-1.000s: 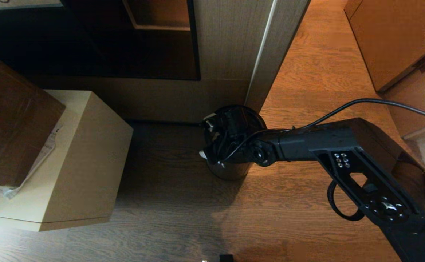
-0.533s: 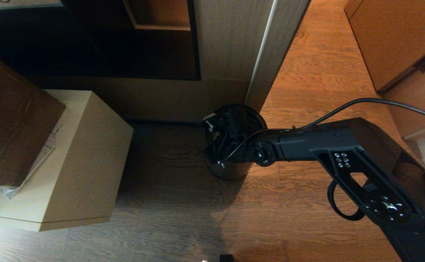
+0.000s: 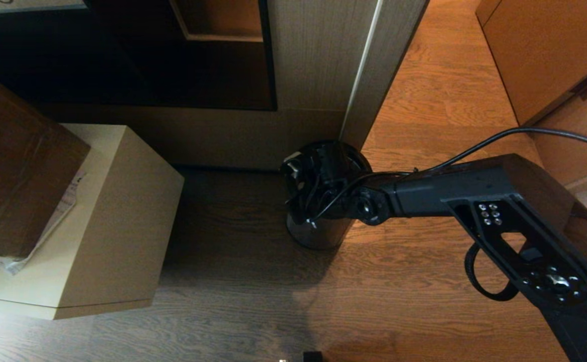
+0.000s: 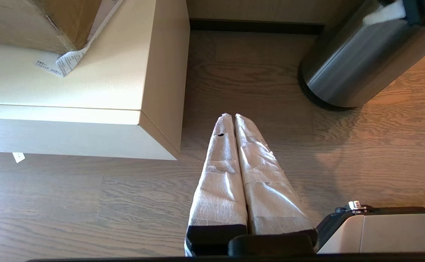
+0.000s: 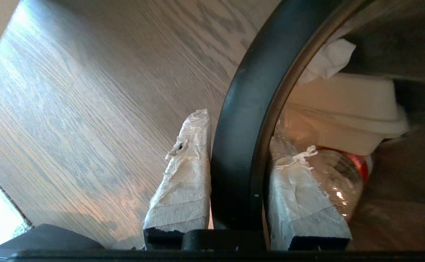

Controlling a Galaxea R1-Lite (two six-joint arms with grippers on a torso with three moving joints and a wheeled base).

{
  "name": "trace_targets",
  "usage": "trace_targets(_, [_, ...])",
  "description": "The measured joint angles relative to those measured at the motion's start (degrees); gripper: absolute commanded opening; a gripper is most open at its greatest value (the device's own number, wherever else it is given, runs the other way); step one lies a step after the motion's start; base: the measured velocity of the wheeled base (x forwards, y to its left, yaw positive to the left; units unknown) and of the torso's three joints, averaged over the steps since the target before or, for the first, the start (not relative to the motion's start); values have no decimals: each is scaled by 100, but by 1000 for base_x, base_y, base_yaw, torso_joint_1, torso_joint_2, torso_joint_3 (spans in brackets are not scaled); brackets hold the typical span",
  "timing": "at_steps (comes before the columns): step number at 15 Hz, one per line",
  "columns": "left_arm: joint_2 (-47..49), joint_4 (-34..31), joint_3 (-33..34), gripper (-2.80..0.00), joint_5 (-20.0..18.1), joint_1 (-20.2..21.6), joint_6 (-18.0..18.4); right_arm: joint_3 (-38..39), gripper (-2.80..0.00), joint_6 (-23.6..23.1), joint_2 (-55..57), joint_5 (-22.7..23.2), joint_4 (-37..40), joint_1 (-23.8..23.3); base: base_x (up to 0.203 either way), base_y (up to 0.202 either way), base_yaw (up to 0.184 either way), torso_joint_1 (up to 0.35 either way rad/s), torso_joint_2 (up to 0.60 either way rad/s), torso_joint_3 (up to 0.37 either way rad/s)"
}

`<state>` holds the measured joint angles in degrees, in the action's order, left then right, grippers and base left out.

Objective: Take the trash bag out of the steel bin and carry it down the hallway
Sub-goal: Place the outer trash can on the ground

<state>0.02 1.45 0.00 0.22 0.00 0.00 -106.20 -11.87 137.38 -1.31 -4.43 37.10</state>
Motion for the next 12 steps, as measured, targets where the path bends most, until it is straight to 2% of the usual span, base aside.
trace_targets(12, [0,0,0,-280,2,0,0,217,-280,-273,-406,10,-203,6,0,0,0,0,0,0])
